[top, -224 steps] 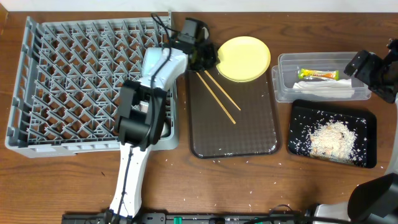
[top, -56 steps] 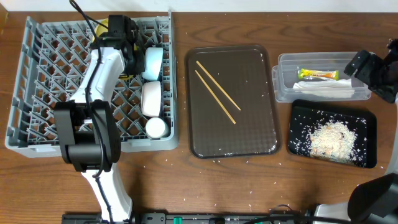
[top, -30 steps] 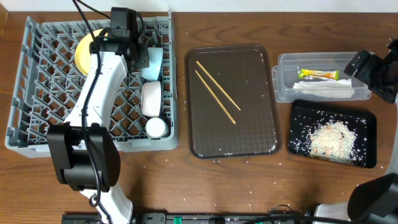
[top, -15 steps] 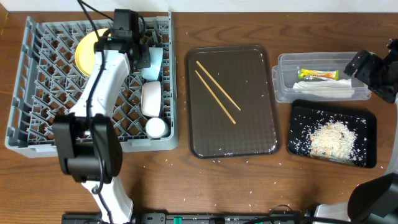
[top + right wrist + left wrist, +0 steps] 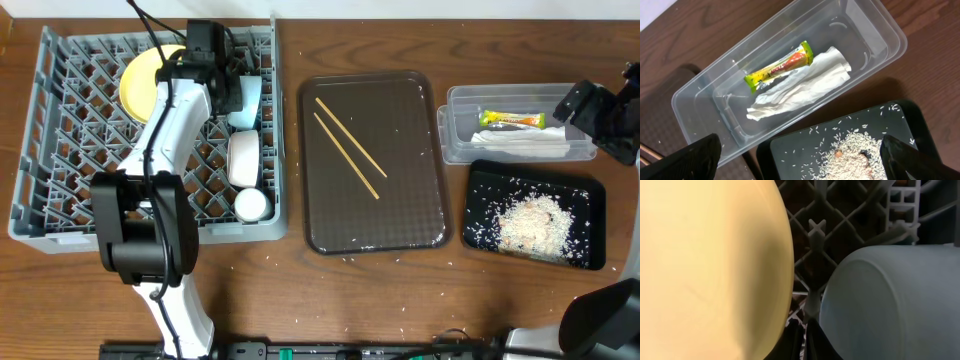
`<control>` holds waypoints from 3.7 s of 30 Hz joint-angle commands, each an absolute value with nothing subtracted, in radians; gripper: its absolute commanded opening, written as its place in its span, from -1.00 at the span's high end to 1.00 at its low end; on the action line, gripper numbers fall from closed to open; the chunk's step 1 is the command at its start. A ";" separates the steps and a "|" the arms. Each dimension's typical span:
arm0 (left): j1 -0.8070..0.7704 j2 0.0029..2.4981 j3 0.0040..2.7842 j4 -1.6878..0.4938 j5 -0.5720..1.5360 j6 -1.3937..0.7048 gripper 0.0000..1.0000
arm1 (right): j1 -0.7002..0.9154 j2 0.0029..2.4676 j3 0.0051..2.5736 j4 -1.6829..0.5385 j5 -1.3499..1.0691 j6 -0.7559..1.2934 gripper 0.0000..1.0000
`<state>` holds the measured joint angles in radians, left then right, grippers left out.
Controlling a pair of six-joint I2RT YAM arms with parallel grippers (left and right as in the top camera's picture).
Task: Sort waste into correct bins and load items into the dishwasher
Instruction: 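Lower the yellow plate upright into the rack slots and release, then move the left gripper to the chopsticks and grasp one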
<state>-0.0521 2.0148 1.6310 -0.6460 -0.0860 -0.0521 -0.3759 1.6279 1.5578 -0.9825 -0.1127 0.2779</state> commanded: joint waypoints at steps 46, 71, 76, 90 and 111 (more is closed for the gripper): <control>-0.025 2.020 1.627 -0.638 -0.102 -0.042 0.85 | -0.379 1.631 1.556 -0.984 -0.113 0.284 -0.99; -0.025 2.021 1.561 -0.616 -0.121 -0.043 0.85 | -0.379 1.631 1.556 -0.984 -0.113 0.284 -0.98; -0.025 2.021 1.561 -0.637 -0.121 -0.043 0.85 | -0.379 1.631 1.556 -0.984 -0.113 0.284 -0.98; -0.033 1.964 1.581 -0.657 -0.120 -0.047 0.77 | -0.379 1.631 1.556 -0.984 -0.113 0.284 -0.98; -0.348 1.702 1.570 -0.657 -0.021 -0.387 0.20 | -0.379 1.631 1.556 -0.984 -0.113 0.284 -0.98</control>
